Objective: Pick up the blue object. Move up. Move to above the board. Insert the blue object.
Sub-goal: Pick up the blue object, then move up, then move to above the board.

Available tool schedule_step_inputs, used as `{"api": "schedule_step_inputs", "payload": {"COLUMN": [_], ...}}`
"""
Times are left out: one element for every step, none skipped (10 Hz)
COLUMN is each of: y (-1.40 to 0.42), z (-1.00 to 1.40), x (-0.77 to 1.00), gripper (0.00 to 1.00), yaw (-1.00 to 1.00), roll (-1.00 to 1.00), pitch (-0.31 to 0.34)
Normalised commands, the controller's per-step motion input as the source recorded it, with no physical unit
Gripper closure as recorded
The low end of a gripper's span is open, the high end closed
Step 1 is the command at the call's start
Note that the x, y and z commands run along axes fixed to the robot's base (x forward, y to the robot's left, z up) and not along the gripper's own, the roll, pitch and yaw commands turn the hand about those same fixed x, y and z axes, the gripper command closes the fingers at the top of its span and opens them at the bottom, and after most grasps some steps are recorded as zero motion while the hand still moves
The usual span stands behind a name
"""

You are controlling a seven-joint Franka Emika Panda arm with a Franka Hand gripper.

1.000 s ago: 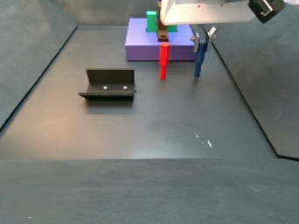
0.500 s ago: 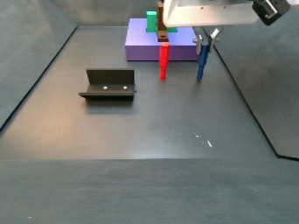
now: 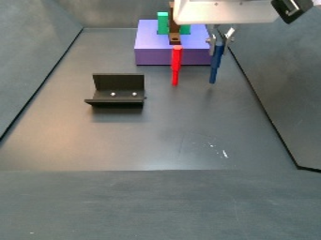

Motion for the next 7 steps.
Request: {"api": "schedule_step_inputs", "payload": {"y": [0.0, 0.0, 0.04, 0.05, 0.03, 0.0, -0.01], "z": [0.0, 0.83, 0.83, 0.64, 0.26, 1.4, 1.4], "x": [0.0, 0.0, -0.02, -0.08, -0.02, 0.0, -0.02], "gripper": [1.0, 1.0, 1.0, 1.0, 1.0, 1.0, 1.0], "yaw": [0.0, 0.0, 0.02, 0.02, 0.01, 0.0, 0.0], "roll": [0.0, 0.0, 0.0, 0.0, 0.0, 0.0, 0.0], "pitch": [0.0, 0.0, 0.017, 0.065, 0.031, 0.0, 0.022]}}
